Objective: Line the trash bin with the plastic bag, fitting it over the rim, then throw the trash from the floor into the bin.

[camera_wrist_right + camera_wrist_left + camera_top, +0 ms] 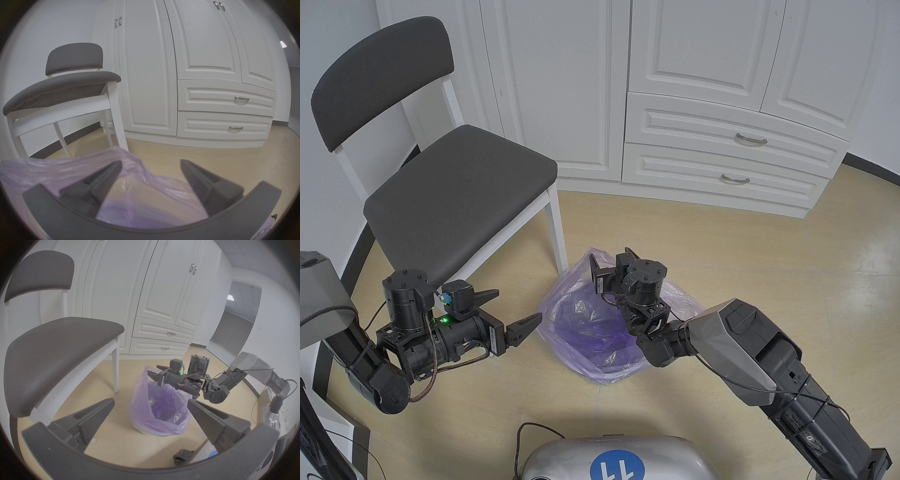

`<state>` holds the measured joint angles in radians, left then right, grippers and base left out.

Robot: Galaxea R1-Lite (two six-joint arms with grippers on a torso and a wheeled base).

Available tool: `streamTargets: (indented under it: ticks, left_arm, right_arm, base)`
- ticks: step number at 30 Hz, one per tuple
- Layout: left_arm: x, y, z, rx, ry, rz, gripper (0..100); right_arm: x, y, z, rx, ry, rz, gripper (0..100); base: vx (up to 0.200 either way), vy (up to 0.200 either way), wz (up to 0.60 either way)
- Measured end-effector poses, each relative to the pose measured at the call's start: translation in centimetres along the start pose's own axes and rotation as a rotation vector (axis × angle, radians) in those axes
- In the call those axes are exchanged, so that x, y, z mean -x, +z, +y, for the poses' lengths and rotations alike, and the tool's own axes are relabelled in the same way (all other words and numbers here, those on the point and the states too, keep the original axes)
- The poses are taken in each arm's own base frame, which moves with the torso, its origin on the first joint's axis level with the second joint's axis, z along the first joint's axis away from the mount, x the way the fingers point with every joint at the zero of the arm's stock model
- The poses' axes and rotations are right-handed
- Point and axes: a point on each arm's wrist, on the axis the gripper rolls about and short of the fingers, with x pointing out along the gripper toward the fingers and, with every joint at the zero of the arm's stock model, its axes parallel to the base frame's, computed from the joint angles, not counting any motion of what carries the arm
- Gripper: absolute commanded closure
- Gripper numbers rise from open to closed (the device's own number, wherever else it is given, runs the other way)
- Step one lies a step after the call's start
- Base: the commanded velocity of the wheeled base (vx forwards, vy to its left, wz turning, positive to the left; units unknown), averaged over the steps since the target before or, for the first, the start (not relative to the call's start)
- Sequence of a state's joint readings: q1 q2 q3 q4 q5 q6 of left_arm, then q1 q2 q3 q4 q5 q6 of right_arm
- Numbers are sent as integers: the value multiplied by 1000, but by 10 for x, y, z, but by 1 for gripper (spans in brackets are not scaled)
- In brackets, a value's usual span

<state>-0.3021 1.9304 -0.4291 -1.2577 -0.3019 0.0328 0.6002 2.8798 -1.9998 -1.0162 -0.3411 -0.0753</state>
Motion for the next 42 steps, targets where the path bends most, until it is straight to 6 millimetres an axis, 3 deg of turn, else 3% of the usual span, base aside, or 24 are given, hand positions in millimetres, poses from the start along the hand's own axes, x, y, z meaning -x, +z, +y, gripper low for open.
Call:
streamTargets:
  ticks: [5, 10, 22, 27, 30, 36, 42]
  left_arm:
    - [-2, -4, 0, -2, -2, 14, 0]
    - [-4, -7, 0, -1, -4, 24, 0]
    - [-17, -18, -4, 1, 31, 67, 0]
    - [-25, -22, -6, -3, 63, 83, 0]
    - [-27, -24, -7, -5, 74, 88, 0]
    - [-25, -22, -1, -10, 93, 83, 0]
    - [-14, -14, 18, -3, 82, 45, 0]
  right_arm:
    - [2, 12, -1, 39, 5, -6, 0]
    - [17, 15, 0, 101, 52, 40, 0]
    - [94, 31, -18, 214, 108, 239, 0]
    - [130, 48, -25, 196, 82, 306, 0]
    - [155, 61, -21, 202, 115, 356, 0]
    - [191, 67, -7, 259, 315, 556, 0]
    - [201, 64, 9, 273, 453, 650, 0]
  base:
    - [0, 0, 0]
    - [0, 0, 0]
    - [0, 0, 0]
    - [0, 0, 0]
    - [0, 0, 0]
    - [0, 0, 0]
    - [0, 0, 0]
